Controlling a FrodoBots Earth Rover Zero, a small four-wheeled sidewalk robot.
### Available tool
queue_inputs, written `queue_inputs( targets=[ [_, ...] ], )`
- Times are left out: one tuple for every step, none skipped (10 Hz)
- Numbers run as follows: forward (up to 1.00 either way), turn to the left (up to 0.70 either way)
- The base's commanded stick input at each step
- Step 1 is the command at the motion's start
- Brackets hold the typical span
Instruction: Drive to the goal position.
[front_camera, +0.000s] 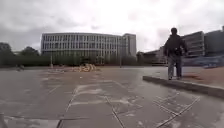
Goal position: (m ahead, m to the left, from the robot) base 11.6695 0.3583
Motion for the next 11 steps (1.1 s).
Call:
queue_inputs(
  targets=[
    [0.7, 0.0],
    [0.7, 0.0],
    [0.7, 0.0],
    [0.7, 0.0],
    [0.7, 0.0],
    [0.7, 0.0],
    [0.7, 0.0],
    [0.7, 0.0],
    [0.7, 0.0],
    [0.7, 0.0],
    [0.7, 0.0]
  ],
)
